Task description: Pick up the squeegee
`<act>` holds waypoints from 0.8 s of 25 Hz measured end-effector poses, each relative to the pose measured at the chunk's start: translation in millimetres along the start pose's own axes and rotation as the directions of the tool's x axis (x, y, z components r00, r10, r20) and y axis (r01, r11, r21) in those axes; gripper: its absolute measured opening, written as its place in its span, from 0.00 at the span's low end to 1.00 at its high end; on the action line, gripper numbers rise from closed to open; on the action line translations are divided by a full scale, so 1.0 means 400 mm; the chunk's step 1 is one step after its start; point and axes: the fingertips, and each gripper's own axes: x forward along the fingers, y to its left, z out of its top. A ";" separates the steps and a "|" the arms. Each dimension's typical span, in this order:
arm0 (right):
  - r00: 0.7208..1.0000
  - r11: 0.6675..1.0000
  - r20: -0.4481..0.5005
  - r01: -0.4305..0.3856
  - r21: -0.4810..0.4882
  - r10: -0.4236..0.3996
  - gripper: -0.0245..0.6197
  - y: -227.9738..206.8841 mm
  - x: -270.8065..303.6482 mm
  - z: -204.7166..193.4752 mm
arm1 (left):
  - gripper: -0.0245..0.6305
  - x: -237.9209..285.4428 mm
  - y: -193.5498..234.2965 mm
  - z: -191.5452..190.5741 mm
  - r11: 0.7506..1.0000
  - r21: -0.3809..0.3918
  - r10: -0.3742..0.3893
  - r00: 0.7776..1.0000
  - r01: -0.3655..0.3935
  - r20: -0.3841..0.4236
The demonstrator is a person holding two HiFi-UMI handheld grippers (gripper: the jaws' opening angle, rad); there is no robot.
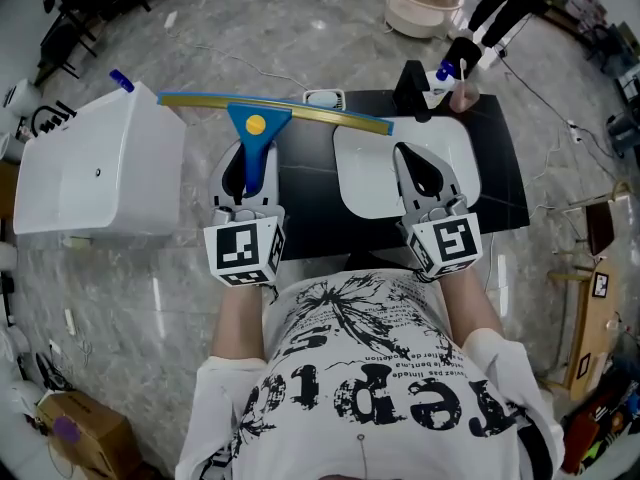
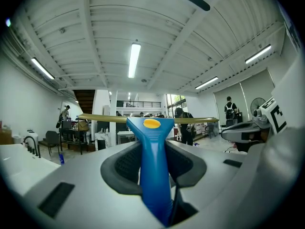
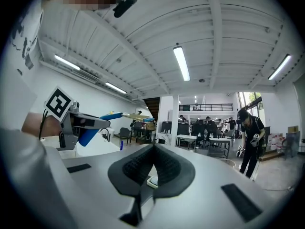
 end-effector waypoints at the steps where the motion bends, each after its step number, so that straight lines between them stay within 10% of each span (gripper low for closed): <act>1: 1.000 1.000 0.001 -0.003 -0.002 0.003 0.05 0.000 0.002 0.000 | 0.25 0.003 -0.001 -0.002 1.000 0.001 -0.001 1.000 0.001 -0.004; 20: 1.000 0.999 0.010 0.004 -0.047 -0.003 0.06 -0.039 0.057 -0.009 | 0.25 0.067 0.000 -0.025 1.000 -0.008 0.010 1.000 -0.010 -0.025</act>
